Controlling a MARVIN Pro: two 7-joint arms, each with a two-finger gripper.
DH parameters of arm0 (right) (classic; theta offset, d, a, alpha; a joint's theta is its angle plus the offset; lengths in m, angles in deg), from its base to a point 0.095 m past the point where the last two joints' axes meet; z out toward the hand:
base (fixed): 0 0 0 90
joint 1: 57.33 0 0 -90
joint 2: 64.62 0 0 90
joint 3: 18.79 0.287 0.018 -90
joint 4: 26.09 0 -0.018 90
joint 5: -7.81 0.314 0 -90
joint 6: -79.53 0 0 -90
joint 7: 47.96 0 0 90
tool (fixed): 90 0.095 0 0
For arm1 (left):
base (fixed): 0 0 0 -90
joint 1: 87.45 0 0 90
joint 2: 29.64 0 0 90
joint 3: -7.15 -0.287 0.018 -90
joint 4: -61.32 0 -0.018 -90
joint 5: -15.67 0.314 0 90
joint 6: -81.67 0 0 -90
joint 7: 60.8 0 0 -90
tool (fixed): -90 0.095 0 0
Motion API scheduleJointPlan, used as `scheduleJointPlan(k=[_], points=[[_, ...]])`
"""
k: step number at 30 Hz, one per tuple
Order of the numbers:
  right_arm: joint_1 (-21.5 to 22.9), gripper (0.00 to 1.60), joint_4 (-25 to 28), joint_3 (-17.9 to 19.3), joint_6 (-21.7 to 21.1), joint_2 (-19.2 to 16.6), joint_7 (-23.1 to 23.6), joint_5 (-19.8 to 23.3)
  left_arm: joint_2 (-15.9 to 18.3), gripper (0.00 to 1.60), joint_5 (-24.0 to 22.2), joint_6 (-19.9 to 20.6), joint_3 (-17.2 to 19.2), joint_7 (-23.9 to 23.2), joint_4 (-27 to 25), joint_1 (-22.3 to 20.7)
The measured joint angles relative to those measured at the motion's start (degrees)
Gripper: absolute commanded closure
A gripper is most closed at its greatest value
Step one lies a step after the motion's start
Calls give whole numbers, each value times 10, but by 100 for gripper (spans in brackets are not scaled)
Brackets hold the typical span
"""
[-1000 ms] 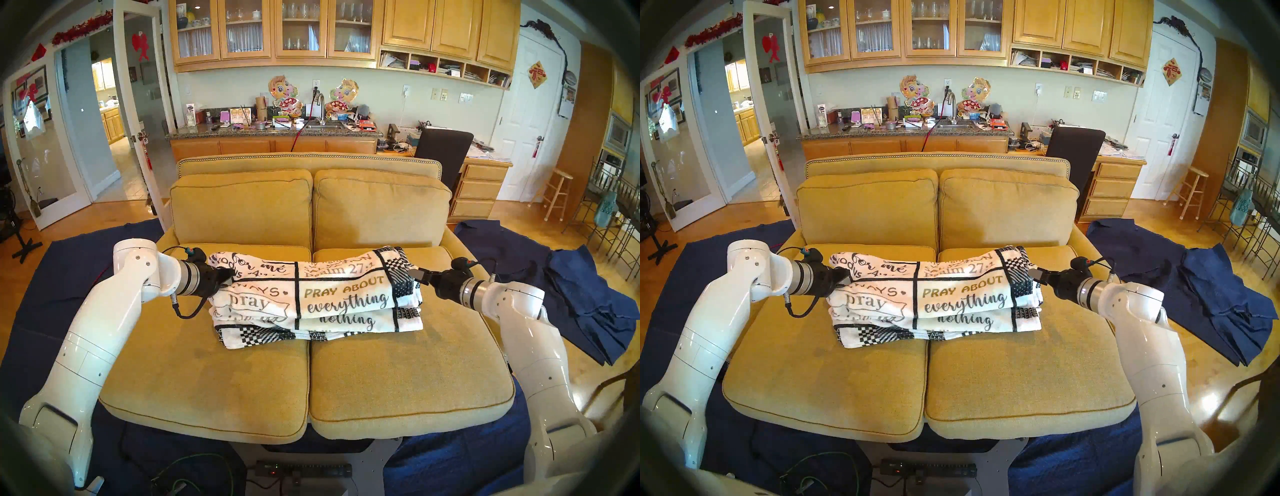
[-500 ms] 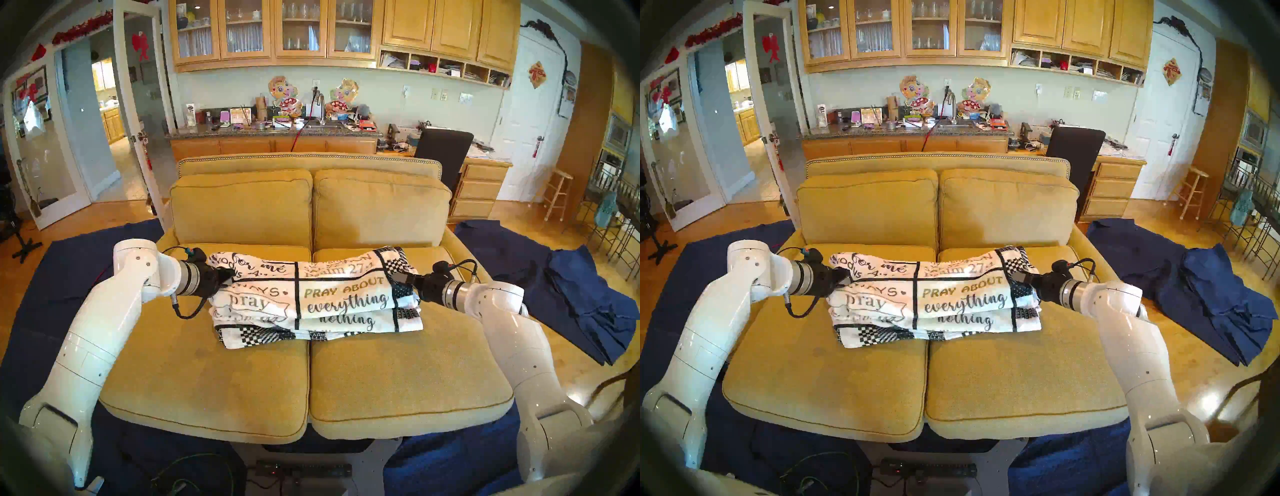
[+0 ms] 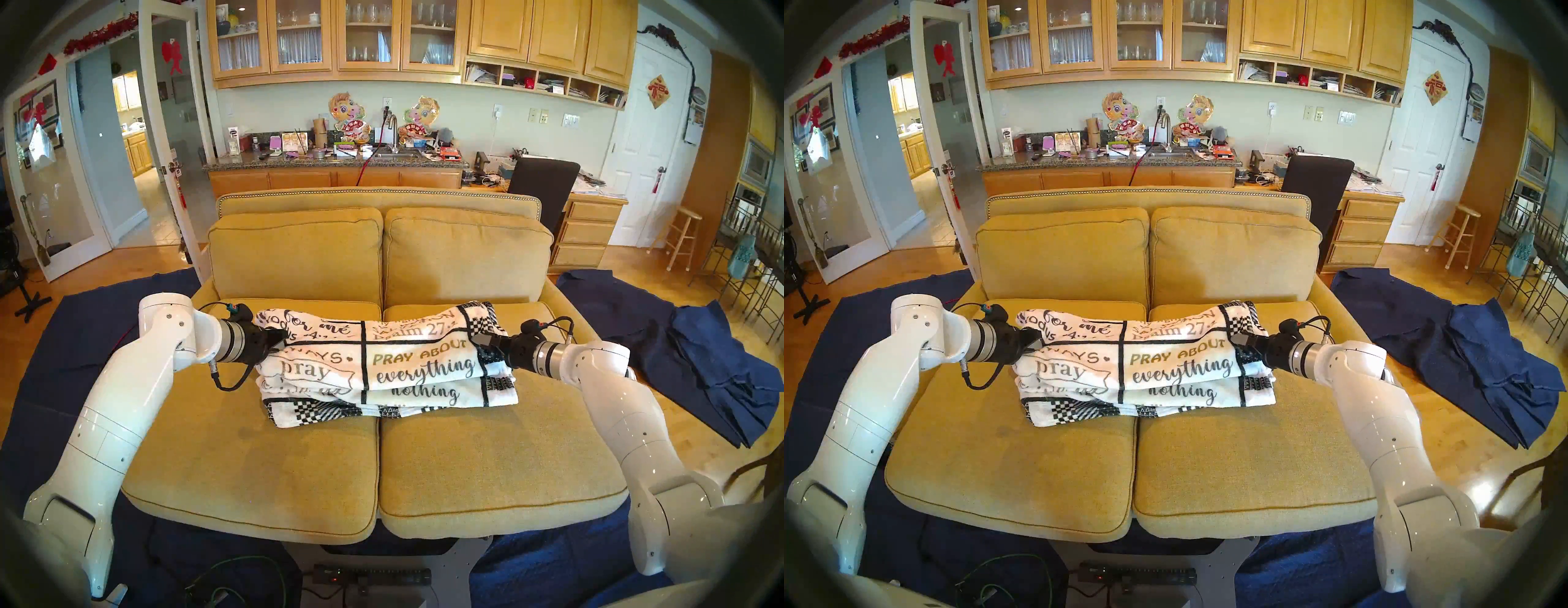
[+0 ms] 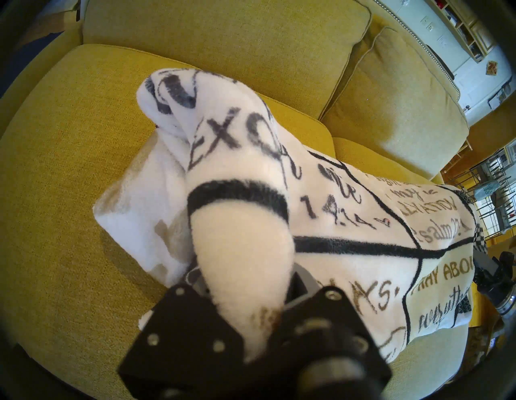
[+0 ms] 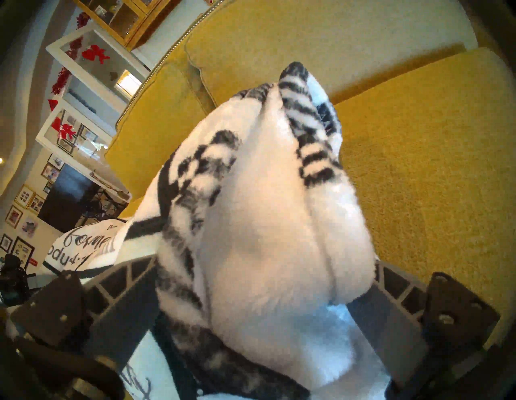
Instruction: Fold the blanket in half twice
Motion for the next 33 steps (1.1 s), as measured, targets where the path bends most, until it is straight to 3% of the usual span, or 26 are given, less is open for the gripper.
scheduleJointPlan(k=[3,5,22,33], points=[[9,126,-13,-6,1,-1,6,-1,0,160,0,0,0,0,0,0],[17,160,-24,-12,3,-1,12,-1,0,160,0,0,0,-1,0,0],[87,160,-126,-66,32,-15,94,-35,0,160,-1,-1,2,-2,-8,0],[113,160,-114,-82,65,-35,147,-62,3,160,-1,-8,20,-2,-42,-2]])
